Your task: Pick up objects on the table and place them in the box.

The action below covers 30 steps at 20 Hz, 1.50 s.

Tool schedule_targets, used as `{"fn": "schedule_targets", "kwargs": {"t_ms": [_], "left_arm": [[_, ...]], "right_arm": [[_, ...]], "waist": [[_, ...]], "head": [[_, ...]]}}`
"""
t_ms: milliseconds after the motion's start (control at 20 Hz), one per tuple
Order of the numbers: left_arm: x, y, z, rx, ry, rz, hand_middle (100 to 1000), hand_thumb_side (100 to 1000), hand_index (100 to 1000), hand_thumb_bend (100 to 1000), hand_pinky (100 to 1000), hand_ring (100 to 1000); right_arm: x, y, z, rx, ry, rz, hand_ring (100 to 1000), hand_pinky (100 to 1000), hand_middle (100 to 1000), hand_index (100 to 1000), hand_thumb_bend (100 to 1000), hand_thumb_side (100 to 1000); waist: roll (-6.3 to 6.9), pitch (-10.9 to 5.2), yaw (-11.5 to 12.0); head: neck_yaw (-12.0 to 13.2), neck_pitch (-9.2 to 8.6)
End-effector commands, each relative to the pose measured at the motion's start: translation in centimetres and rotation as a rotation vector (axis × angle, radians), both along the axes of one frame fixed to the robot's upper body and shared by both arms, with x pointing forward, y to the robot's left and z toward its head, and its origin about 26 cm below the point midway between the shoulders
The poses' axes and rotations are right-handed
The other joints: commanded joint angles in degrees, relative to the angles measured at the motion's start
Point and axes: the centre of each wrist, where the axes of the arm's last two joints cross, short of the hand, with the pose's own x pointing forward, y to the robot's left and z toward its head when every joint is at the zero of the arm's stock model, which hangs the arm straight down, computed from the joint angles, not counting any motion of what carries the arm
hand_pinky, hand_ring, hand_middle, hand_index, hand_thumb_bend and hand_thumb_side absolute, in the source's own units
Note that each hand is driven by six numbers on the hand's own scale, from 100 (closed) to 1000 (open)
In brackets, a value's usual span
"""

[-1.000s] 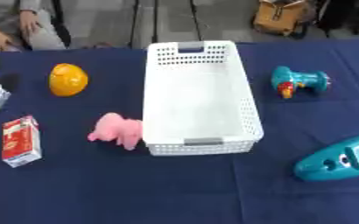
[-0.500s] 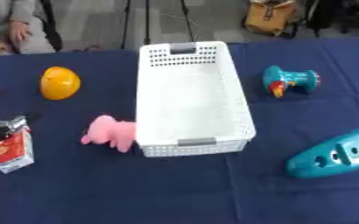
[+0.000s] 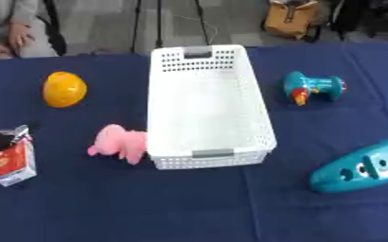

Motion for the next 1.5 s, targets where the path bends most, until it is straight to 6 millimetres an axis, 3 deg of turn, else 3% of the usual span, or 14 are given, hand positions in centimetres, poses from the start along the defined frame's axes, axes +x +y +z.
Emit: {"fn": "schedule_targets", "kwargs": {"t_ms": [50, 450, 600, 1050, 1500], "left_arm": [[0.5, 0.7, 0.4, 0.029, 0.006, 0.047, 788, 713, 849, 1000, 508, 704], [1.2, 0.8, -1.5, 0.028, 0.081, 0.100, 779, 695, 848, 1000, 480, 688], [1.5, 0.4, -2.0, 0.006, 0.078, 0.110, 792, 687, 854, 1000, 498, 754], [2.5, -0.6, -3.7, -0.034, 0.028, 0.171, 788, 677, 854, 1000, 466, 732], [2.9, -0.6, -5.3, 0.018, 0.111, 0.172, 775, 622, 845, 1000, 519, 718]], "right_arm": [[-0.1, -0.6, 0.9, -0.022, -0.020, -0.006, 510, 526, 605, 812, 461, 572], [-0.2, -0.6, 0.9, -0.021, -0.019, -0.005, 510, 526, 605, 812, 460, 571], [-0.2, -0.6, 0.8, -0.019, -0.018, -0.004, 509, 526, 605, 813, 457, 571], [-0.2, -0.6, 0.7, -0.016, -0.015, -0.003, 508, 526, 605, 813, 456, 571], [-0.1, -0.6, 0.6, -0.014, -0.014, 0.000, 508, 527, 606, 814, 458, 572]], "waist": [[0.03, -0.79, -0.1], [-0.10, -0.86, -0.1], [-0.23, -0.89, 0.0], [-0.50, -1.05, -0.1], [-0.46, -1.12, -0.3]], "head": [[0.0, 0.25], [-0.5, 0.25], [-0.6, 0.25], [-0.7, 0.25], [-0.6, 0.25]]}}
